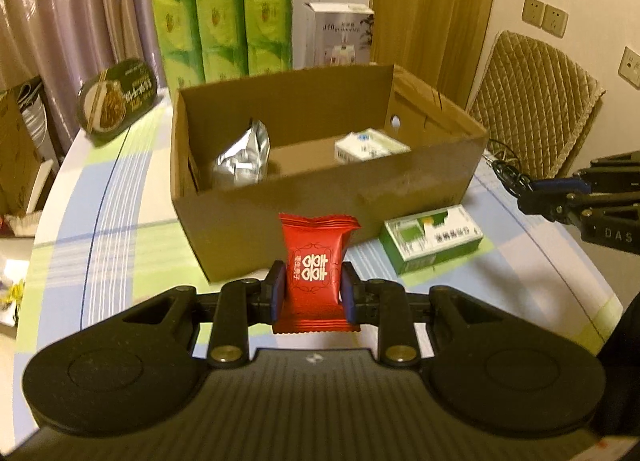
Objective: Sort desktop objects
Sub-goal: 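Carry the candy packet and the cable over the cardboard box with both tools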
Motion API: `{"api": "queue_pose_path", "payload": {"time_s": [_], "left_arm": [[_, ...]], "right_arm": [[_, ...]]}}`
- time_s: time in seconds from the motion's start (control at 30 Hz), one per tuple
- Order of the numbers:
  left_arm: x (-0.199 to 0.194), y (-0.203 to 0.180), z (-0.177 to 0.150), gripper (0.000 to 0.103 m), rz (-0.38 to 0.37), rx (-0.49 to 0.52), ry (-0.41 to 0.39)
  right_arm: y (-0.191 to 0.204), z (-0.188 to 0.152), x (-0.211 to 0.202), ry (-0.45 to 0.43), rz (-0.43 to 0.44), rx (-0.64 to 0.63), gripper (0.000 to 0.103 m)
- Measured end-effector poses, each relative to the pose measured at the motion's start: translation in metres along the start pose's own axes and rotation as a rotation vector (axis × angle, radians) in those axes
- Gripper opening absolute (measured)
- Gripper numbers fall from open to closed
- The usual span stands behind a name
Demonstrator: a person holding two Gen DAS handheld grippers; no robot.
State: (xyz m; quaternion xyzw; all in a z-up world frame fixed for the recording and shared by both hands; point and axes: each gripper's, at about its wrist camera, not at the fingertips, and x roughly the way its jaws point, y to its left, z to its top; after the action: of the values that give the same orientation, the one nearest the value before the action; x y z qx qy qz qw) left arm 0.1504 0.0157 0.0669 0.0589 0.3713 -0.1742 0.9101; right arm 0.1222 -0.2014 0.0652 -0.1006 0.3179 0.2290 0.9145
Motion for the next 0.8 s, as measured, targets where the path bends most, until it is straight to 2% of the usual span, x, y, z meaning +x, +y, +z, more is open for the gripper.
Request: {"api": "queue_pose_path", "payload": {"time_s": [0.27, 0.5, 0.8], "left_arm": [[0.010, 0.007, 0.031, 0.023, -0.014, 0.014, -0.027], [0.027, 0.020, 0.063, 0.024, -0.016, 0.007, -0.041], [0.058, 0.031, 0.094, 0.023, -0.014, 0.009, -0.046]], "right_arm": [[-0.013, 0.042, 0.009, -0.053, 0.004, 0.002, 0.011], [-0.019, 0.077, 0.034, -0.073, 0.008, -0.036, 0.011], [-0.015, 0.095, 0.086, -0.042, 0.031, -0.067, 0.011]]}}
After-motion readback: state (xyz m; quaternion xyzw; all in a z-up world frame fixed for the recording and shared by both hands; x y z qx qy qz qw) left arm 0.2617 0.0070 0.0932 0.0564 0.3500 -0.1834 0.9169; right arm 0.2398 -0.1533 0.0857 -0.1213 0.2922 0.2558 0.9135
